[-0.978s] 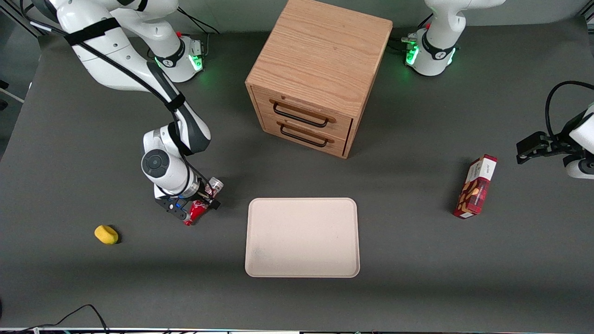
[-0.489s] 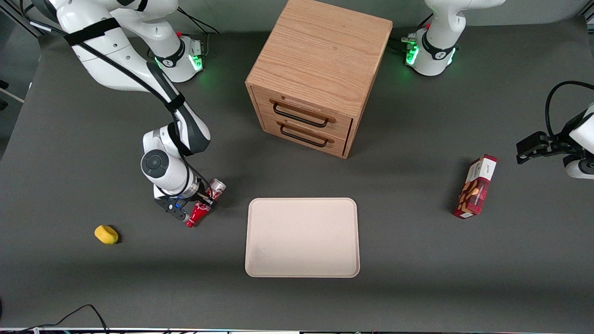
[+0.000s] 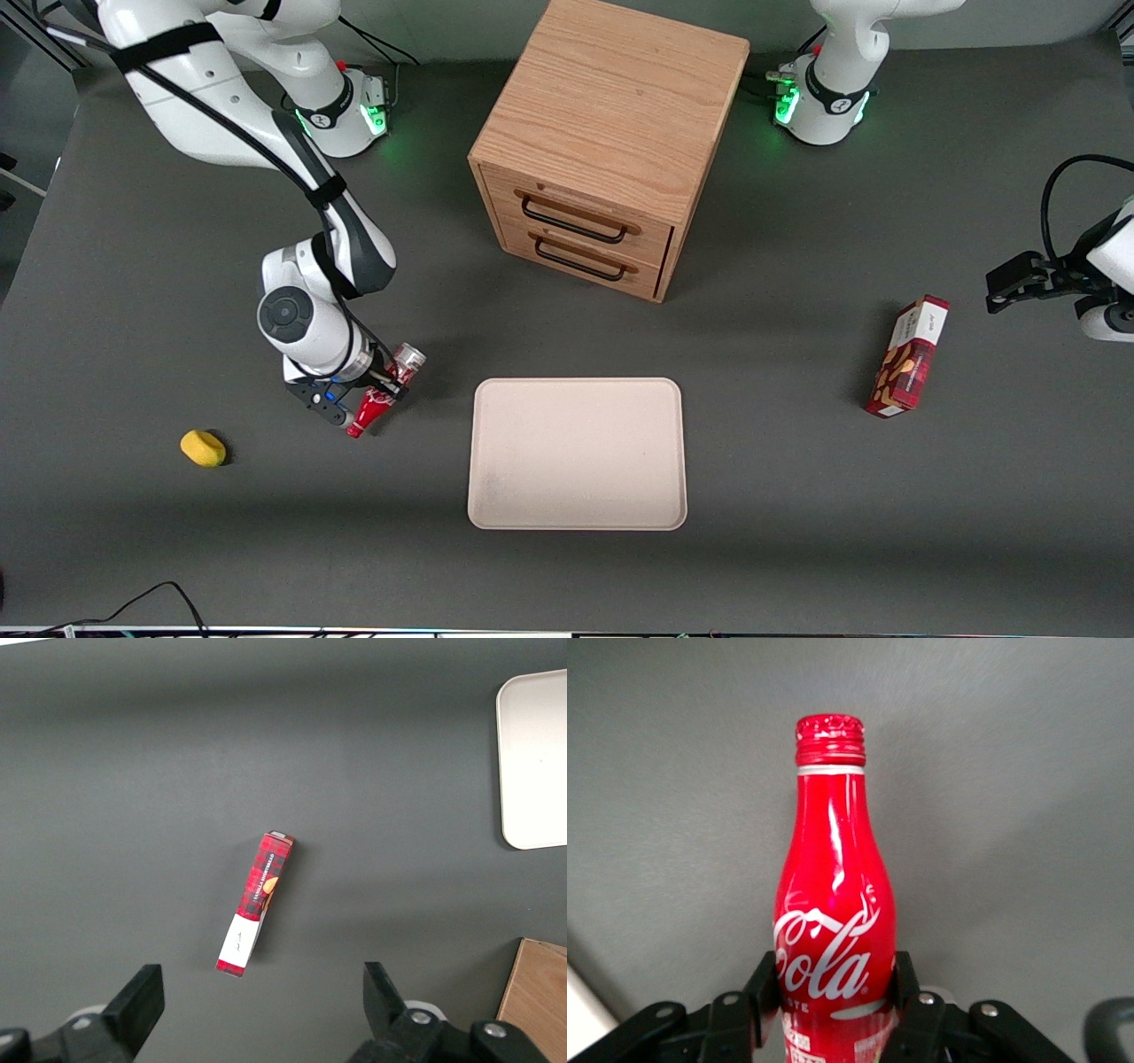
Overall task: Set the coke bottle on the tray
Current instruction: 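Lift the bottle upright off the table with the right gripper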
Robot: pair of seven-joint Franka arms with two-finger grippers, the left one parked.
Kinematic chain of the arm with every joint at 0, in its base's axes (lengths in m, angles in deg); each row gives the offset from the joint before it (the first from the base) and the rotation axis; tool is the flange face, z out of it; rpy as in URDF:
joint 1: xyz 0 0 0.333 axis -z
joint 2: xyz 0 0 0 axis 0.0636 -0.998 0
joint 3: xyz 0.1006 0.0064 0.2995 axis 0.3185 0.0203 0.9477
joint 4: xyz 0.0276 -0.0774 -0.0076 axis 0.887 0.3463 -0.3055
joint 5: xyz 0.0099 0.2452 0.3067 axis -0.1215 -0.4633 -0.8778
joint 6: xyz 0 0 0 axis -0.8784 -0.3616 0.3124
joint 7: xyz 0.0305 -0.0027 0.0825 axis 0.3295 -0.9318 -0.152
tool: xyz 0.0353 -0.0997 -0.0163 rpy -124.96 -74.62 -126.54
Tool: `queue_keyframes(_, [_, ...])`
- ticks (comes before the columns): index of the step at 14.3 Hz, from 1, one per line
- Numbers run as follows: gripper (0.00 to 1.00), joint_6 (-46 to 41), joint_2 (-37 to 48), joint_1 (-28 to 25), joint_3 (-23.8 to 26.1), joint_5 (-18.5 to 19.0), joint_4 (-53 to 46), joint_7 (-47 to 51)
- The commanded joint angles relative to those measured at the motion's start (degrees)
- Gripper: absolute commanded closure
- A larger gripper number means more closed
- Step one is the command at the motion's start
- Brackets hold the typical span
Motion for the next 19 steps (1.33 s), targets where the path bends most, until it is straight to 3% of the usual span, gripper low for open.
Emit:
queue_keyframes(1, [1.0, -13.9, 5.5, 0.3, 0.5, 0.6, -5.8, 0.8])
queue_keyframes(5, [1.0, -33.5, 7.3, 0.5, 2.4, -0.8, -18.9, -2.8])
queue_keyframes(7, [1.0, -39.8, 7.6, 0.4, 2.4, -3.0, -24.4, -3.9])
queue_keyframes(10, [1.0, -48.9, 7.5, 0.5, 2.9, -3.2, -31.3, -5.3])
queue_keyframes(15, [1.0, -53.2, 4.7, -0.2, 3.1, -2.9, -37.1, -6.1])
queue_keyframes(19, [1.0, -53.3, -4.9, -3.9, 2.5, -2.9, -48.1, -5.3])
